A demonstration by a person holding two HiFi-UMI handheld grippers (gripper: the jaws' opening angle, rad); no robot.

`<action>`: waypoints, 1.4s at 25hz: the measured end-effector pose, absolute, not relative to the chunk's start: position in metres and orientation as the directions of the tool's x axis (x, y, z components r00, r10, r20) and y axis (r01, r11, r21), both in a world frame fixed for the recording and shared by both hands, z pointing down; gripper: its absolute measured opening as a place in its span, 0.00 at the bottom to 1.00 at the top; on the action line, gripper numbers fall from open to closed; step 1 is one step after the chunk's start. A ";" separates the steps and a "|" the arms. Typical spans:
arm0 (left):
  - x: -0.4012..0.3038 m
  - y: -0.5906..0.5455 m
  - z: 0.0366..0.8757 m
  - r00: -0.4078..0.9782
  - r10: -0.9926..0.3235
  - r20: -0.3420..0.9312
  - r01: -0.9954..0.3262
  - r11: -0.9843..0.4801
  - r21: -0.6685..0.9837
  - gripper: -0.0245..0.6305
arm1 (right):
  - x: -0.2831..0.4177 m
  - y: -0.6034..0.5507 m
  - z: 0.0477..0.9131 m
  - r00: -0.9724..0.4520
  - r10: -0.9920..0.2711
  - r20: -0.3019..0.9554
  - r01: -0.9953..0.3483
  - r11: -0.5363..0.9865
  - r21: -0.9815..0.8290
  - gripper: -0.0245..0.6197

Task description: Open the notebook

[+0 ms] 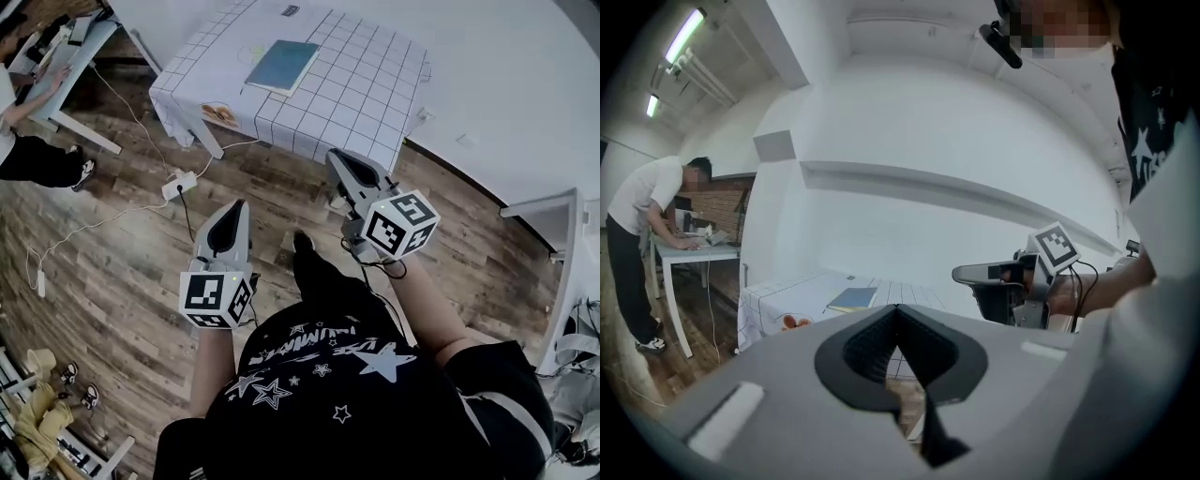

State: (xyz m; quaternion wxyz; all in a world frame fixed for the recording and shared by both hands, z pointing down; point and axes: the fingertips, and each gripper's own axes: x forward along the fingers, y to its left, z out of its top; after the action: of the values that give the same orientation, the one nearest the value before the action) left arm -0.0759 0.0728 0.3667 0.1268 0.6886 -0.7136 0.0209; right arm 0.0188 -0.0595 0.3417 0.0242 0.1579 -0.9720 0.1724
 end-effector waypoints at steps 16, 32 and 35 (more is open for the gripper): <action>-0.115 -0.069 0.387 -0.002 -0.950 0.312 -0.993 0.039 0.112 0.05 | -0.024 -0.180 0.371 -0.941 -0.302 0.155 -0.339 0.857 -0.387 0.06; -0.138 -0.150 0.457 0.014 -0.864 0.504 -0.982 -0.107 -0.156 0.31 | -0.020 -0.225 0.402 -0.887 -0.419 0.196 -0.461 0.782 -0.419 0.06; -0.145 -0.170 0.476 0.030 -0.842 0.538 -0.972 -0.150 -0.180 0.35 | -0.019 -0.237 0.410 -0.860 -0.462 0.217 -0.510 0.749 -0.423 0.06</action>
State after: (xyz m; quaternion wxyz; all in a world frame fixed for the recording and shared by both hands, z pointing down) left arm -0.1452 -0.1699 0.4761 0.1192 0.7078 -0.6409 0.2720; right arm -0.0189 -0.2368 0.4096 0.0494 0.2601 -0.9340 0.2401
